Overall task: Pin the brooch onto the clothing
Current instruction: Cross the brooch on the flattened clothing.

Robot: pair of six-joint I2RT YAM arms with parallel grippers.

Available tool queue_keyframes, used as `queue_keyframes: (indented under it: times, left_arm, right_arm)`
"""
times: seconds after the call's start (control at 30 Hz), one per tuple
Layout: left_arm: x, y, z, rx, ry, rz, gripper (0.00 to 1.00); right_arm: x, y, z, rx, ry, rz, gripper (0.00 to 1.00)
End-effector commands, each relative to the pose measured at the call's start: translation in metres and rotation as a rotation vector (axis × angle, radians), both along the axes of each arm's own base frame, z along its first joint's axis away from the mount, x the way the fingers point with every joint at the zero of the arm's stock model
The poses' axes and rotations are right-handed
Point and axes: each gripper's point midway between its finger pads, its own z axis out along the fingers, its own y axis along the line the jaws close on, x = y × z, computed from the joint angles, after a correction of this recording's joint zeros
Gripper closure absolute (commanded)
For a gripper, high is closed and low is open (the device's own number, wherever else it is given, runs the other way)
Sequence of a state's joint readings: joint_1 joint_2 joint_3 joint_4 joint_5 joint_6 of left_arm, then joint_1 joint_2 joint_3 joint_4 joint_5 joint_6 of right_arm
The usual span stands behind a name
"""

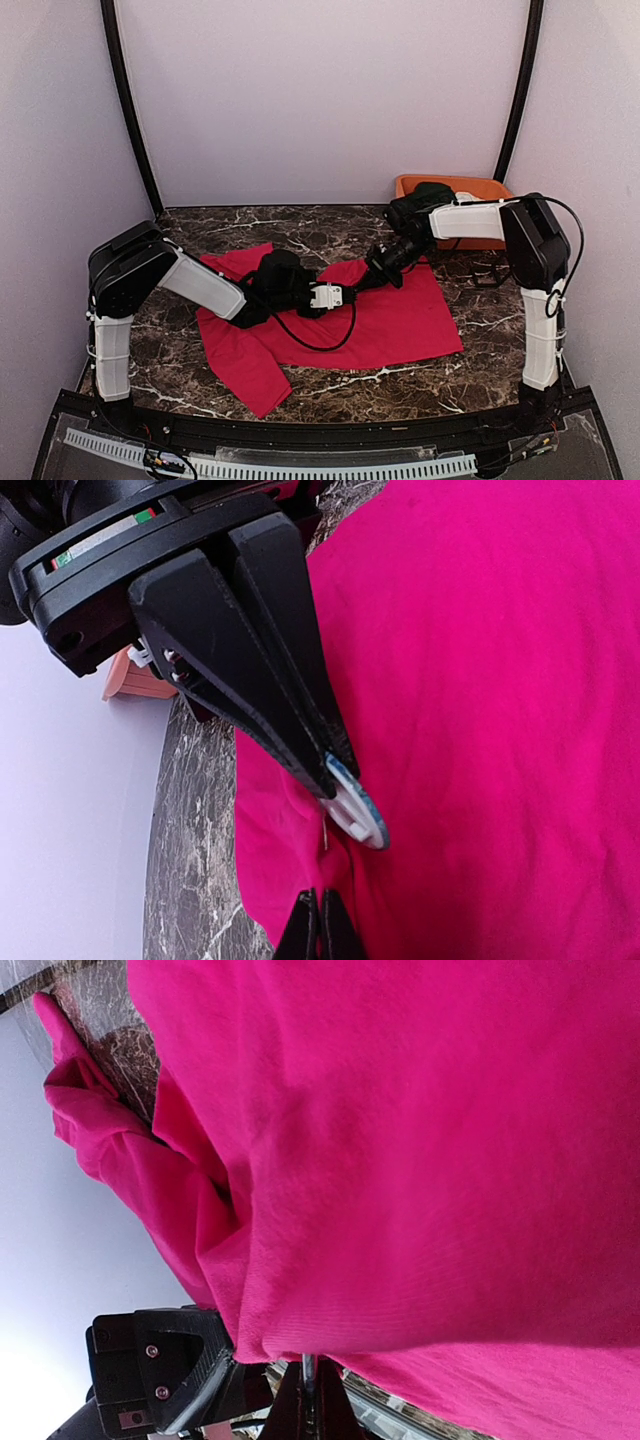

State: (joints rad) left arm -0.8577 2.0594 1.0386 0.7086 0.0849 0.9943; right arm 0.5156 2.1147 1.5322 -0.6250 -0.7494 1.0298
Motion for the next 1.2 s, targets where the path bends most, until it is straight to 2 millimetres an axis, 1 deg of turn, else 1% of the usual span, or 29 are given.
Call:
queue_keyframes:
  times: [0.0, 0.17, 0.37, 0.53, 0.77, 1.0, 1.17]
  left_arm:
    - [-0.008, -0.004, 0.013, -0.019, -0.017, -0.026, 0.99]
    - [-0.009, -0.004, 0.01, -0.007, -0.013, -0.028, 0.99]
    - [-0.003, -0.003, 0.006, 0.013, -0.013, 0.001, 0.99]
    - [-0.006, -0.004, 0.004, 0.017, -0.013, -0.011, 0.99]
    - [-0.014, -0.006, 0.002, 0.022, -0.013, -0.045, 0.99]
    - [-0.017, -0.008, 0.003, 0.023, -0.014, -0.059, 0.99]
    - [-0.017, -0.008, 0.003, 0.021, -0.016, -0.059, 0.99]
  right_arm:
    - [0.006, 0.0, 0.022, 0.056, -0.052, -0.01, 1.0]
    - [0.007, -0.002, 0.026, 0.068, -0.059, -0.014, 1.0]
    - [0.004, -0.005, 0.026, 0.075, -0.058, -0.007, 1.0]
    - [0.004, -0.006, 0.024, 0.069, -0.053, -0.013, 1.0]
    - [0.01, -0.006, 0.024, 0.052, -0.054, -0.031, 1.0]
    - [0.015, -0.003, 0.027, 0.054, -0.055, -0.035, 1.0]
    - [0.015, -0.004, 0.021, 0.001, -0.048, -0.022, 1.0]
